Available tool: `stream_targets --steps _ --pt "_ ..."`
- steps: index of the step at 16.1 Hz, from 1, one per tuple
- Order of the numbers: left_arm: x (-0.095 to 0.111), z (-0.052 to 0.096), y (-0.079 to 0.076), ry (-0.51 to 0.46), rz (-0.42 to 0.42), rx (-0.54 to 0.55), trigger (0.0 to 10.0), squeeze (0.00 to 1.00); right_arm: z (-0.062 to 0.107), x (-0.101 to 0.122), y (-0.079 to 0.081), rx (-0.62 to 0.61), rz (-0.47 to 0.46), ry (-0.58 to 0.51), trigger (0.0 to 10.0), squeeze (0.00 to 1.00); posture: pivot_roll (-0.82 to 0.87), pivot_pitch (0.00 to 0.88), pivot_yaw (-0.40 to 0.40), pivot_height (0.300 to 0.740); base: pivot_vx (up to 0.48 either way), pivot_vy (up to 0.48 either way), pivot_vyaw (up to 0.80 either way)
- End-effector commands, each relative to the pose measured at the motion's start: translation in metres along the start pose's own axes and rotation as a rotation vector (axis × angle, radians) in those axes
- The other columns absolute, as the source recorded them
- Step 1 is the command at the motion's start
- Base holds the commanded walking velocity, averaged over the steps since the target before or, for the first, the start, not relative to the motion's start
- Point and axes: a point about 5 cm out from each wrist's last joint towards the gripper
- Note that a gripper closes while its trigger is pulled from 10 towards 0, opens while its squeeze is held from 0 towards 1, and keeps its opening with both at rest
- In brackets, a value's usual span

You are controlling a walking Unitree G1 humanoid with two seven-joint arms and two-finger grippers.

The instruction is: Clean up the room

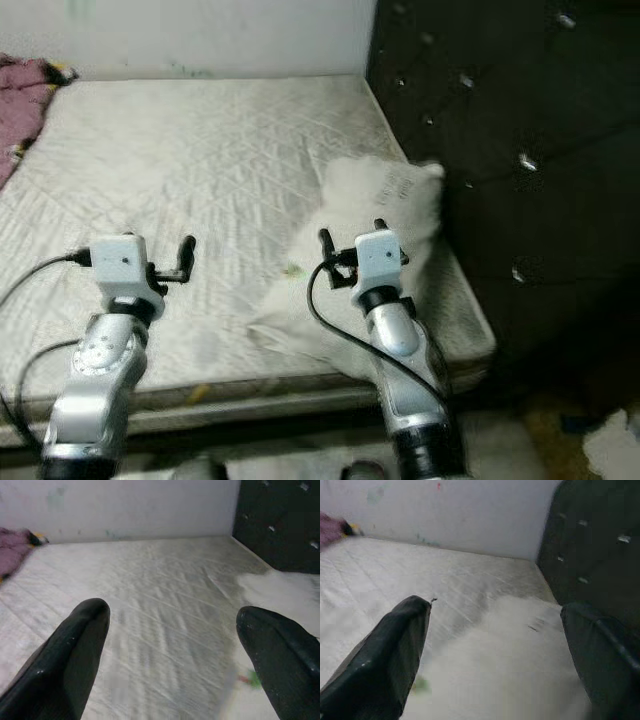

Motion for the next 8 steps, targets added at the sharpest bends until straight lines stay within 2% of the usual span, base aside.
stream_targets --steps 1,4,8 --pt "0.0035 -0.0002 -0.0006 -0.012 -0.015 -0.012 10.0 0.00 -0.0025 0.0041 -0.0019 -0.009 0.002 -0.016 10.0 0.00 -0.05 0.019 0.015 0.740 0.000 0.000 0.00" --pt "0.0031 -0.0002 -0.0002 -0.013 -0.003 -0.006 10.0 0.00 -0.0021 0.0043 -0.0015 -0.006 0.009 -0.018 10.0 0.00 -0.05 0.021 0.014 0.740 0.000 0.000 0.00" --pt "0.0031 -0.0003 -0.0005 -0.015 0.005 -0.005 10.0 0.00 -0.0018 0.0047 -0.0006 -0.001 0.021 -0.024 10.0 0.00 -0.05 0.021 0.014 0.740 0.000 0.000 0.80"
Point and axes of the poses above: a point about 5 cm out from each wrist's last joint towards the gripper, its own z axis pointing back from the gripper into the wrist, its own x axis along the axis of the wrist's last joint, y = z × x, and after that the axes turned 12 degrees about z, right-handed
